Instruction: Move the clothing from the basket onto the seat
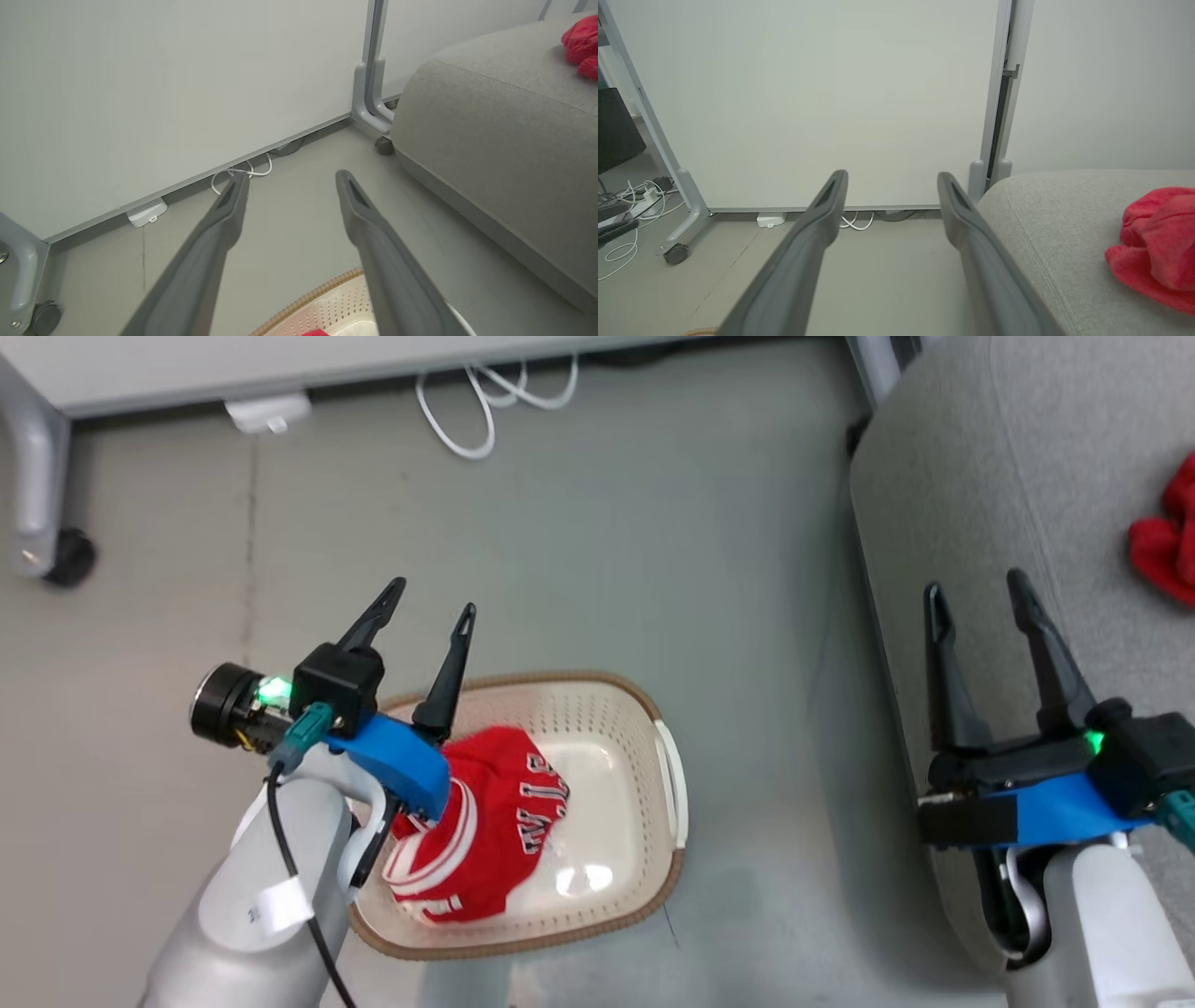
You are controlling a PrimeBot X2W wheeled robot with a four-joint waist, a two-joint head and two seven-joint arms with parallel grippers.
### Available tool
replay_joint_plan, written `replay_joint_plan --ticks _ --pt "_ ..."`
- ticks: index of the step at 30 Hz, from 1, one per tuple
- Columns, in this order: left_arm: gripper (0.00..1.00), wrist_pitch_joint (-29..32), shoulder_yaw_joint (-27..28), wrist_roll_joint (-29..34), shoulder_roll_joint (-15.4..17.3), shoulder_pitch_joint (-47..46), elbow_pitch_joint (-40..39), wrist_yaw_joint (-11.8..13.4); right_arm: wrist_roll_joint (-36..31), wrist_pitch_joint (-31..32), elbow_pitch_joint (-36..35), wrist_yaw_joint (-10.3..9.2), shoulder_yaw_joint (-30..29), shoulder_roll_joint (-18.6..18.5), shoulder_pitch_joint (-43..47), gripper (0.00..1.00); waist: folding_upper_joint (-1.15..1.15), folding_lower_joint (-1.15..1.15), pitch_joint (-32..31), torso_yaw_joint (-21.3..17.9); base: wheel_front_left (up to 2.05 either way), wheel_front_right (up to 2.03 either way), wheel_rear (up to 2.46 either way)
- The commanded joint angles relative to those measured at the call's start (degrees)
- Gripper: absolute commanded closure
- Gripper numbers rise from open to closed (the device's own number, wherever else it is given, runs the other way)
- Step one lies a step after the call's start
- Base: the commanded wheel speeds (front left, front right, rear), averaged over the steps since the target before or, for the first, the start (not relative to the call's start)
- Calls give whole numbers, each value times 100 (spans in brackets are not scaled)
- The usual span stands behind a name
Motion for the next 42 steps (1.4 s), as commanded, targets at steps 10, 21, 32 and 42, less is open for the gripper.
replay_joint_plan --ticks 10,21,32,42 --pt "0 -15 -1334 -473 204 -1129 1381 -8 70 -4 -249 1 -9 9 -507 0 0 -1 1359 -425 0 0 0" --pt "0 709 -2588 -1079 53 -1937 2898 -8 8 -4 -505 1 78 8 -919 0 0 -1 2250 -509 0 0 0" --pt "0 1940 -3254 -1525 -45 -2278 3540 -8 -82 -3 -756 1 68 8 -1148 0 0 -1 2889 -498 0 0 0" --pt "0 2298 -3354 -1622 26 -2536 3785 15 -94 -3 -1044 1 118 8 -1161 0 0 -1 3365 -503 0 0 0"
